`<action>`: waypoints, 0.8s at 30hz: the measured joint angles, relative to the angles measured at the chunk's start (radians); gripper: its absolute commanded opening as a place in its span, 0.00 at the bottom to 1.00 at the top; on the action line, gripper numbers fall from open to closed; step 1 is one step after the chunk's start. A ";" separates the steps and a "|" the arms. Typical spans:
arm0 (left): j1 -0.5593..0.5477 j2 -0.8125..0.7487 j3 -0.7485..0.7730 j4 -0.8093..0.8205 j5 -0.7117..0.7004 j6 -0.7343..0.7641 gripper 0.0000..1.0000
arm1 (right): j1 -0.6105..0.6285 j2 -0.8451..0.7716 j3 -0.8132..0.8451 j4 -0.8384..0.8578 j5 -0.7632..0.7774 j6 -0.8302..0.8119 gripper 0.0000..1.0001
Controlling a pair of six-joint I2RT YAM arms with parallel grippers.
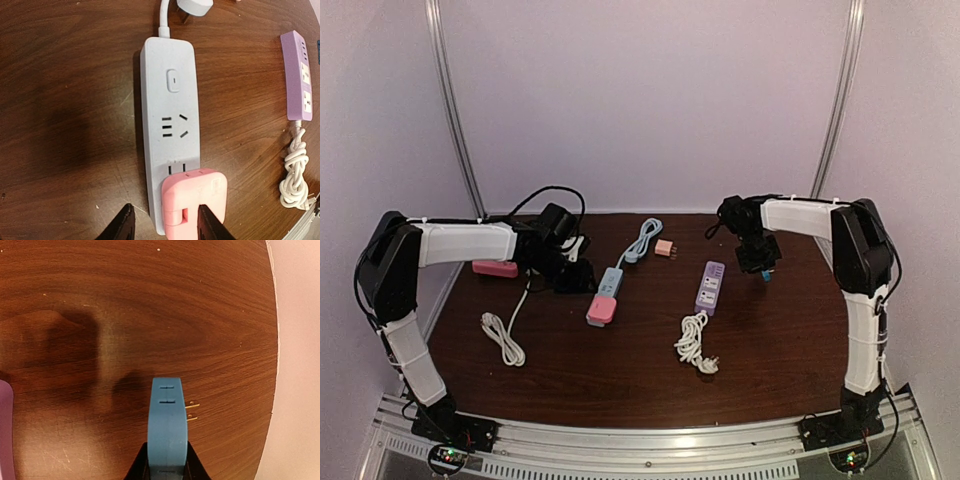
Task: Pull the plug off the socket
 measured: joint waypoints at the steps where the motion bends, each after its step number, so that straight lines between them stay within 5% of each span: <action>1: 0.000 0.000 0.000 0.000 0.000 0.000 0.42 | 0.000 0.005 0.000 0.000 0.000 0.000 0.12; 19: 0.000 0.000 -0.002 0.004 0.000 -0.001 0.43 | 0.000 0.017 0.000 0.042 -0.068 -0.018 0.42; 24: 0.000 0.000 -0.005 0.004 0.000 -0.001 0.50 | 0.008 0.016 -0.003 0.067 -0.111 -0.015 0.55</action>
